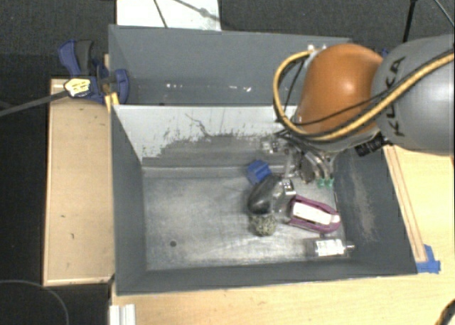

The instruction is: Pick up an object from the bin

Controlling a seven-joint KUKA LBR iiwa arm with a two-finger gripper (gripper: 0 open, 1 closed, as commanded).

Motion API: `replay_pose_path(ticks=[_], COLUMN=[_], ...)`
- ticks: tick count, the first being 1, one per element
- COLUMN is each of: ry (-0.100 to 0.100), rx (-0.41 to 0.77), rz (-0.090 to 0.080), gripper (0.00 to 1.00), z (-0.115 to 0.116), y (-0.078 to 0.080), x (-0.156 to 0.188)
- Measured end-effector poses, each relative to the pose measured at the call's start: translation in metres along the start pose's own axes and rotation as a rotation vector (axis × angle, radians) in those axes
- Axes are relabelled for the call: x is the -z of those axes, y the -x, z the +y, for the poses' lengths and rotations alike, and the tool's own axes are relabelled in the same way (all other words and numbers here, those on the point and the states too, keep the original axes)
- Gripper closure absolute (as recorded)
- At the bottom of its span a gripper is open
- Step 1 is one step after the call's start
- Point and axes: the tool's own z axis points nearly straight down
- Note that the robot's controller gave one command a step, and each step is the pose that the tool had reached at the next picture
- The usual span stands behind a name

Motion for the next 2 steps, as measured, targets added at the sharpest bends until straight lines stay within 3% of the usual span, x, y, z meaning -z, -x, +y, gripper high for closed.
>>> replay_pose_path(ticks=[1,2], ry=[0.005,0.005], rx=[0.022,0.018], rz=[0.0,-0.007], gripper=[0.0,1.0], z=[-0.0114,-0.0113], y=[0.0325,0.0338], x=[-0.1119,-0.1096])
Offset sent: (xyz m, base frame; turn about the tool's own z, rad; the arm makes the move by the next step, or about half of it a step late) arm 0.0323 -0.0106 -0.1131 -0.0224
